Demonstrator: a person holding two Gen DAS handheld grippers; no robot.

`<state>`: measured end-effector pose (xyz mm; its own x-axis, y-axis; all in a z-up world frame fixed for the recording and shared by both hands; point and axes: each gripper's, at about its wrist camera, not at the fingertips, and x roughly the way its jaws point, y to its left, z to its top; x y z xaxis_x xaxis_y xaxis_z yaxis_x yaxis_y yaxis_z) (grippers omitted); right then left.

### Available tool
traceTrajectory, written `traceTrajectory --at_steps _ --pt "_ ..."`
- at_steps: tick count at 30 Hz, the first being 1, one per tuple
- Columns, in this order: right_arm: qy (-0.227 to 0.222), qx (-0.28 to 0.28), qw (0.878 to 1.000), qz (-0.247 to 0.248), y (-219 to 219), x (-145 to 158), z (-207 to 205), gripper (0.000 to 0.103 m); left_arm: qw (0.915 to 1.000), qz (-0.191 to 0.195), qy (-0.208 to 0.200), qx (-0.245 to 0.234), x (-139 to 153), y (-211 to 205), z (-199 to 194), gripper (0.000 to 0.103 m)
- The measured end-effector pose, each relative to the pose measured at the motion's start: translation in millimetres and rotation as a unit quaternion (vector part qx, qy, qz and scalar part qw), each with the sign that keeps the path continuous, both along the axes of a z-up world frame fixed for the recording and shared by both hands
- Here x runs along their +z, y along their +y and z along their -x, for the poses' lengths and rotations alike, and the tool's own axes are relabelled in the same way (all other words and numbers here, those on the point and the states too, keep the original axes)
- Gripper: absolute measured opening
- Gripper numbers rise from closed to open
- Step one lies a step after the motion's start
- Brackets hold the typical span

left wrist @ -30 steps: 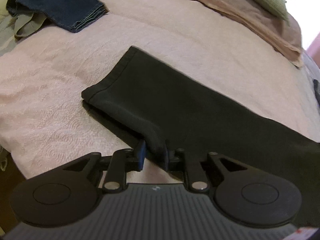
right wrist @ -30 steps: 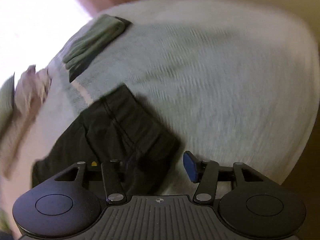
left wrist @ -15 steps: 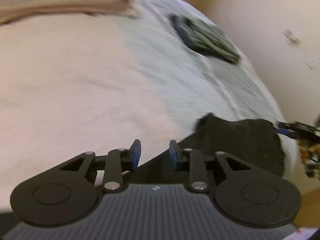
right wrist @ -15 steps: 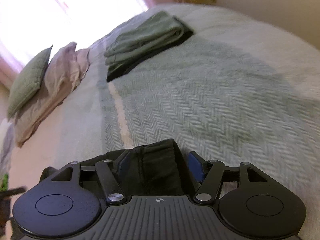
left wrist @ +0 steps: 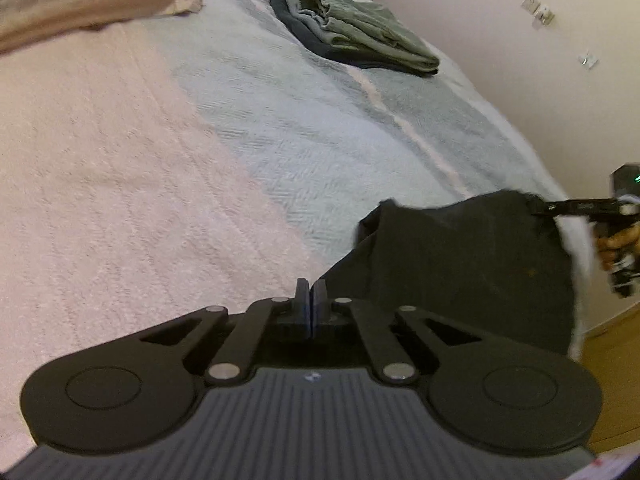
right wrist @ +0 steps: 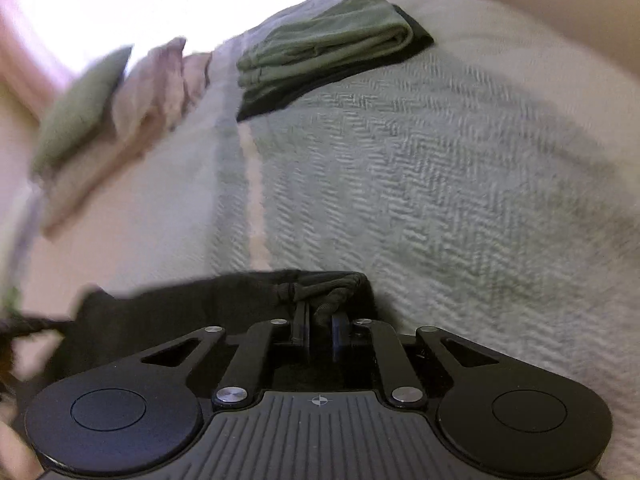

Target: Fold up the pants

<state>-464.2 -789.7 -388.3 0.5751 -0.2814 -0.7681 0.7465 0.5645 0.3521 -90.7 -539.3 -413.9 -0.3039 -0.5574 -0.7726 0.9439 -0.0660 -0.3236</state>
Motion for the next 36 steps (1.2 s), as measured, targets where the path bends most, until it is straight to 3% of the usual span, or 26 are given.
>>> traceTrajectory --at_steps 3,4,5,6,8,10,13,17,19,21,22,24,29,31,34,36 --pt "0.044 -0.029 0.999 0.012 6.1 -13.5 -11.3 0.011 0.9983 -0.002 -0.054 0.022 -19.9 -1.8 18.6 0.003" --pt "0.059 -0.038 0.997 0.020 6.5 -15.9 -17.5 0.014 0.9941 -0.001 -0.100 0.041 -25.8 -3.2 28.1 0.000" --pt "0.085 -0.039 0.995 0.039 10.3 -15.3 -24.8 0.022 0.9846 -0.005 -0.164 0.060 -30.6 -4.7 36.1 0.000" --pt "0.115 -0.032 0.991 0.067 17.2 -13.3 -33.4 0.028 0.9772 -0.003 -0.201 0.069 -33.6 -3.8 40.5 0.000" --pt "0.157 -0.025 0.980 0.119 32.2 -2.8 -43.7 0.030 0.9763 -0.011 -0.184 0.113 -25.7 0.3 36.1 0.000" --pt "0.178 -0.048 0.971 0.152 44.3 11.6 -41.7 0.030 0.9769 0.015 -0.151 0.151 -3.2 18.4 29.1 0.006" --pt "0.160 -0.092 0.967 0.178 66.6 36.6 -24.6 0.030 0.9699 0.052 -0.147 0.187 30.3 59.7 28.7 0.012" --pt "0.084 -0.085 0.984 0.131 115.2 47.6 -15.1 0.030 0.9733 0.035 -0.106 0.200 40.4 115.7 37.6 0.015" --pt "0.088 -0.040 0.989 0.108 146.2 34.7 -26.0 0.030 0.9753 0.014 -0.101 0.196 31.1 143.9 48.4 0.019" --pt "0.119 -0.005 0.988 0.097 169.8 11.8 -37.5 0.030 0.9745 -0.012 -0.103 0.199 15.8 165.8 57.2 0.023" --pt "0.143 0.007 0.985 0.098 178.9 -3.5 -39.9 0.030 0.9727 -0.026 -0.111 0.202 10.4 177.1 59.1 0.024" --pt "0.136 0.006 0.984 0.116 190.1 -17.7 -30.9 0.030 0.9656 -0.054 -0.136 0.215 -6.0 196.1 60.7 0.025" --pt "0.145 -0.036 0.986 0.079 186.4 16.6 -29.9 0.030 0.9535 -0.079 -0.146 0.252 12.0 231.0 51.4 0.027" --pt "0.138 -0.039 0.986 0.081 200.6 31.0 -29.4 0.030 0.9469 -0.075 -0.149 0.275 24.9 245.1 41.8 0.037" --pt "0.152 -0.049 0.986 0.051 216.7 32.7 -33.5 0.030 0.9443 -0.059 -0.161 0.281 33.1 262.1 21.1 0.038" --pt "0.142 -0.060 0.988 0.029 230.0 30.3 -32.5 0.030 0.9373 -0.047 -0.173 0.299 28.5 270.5 0.0 0.038"
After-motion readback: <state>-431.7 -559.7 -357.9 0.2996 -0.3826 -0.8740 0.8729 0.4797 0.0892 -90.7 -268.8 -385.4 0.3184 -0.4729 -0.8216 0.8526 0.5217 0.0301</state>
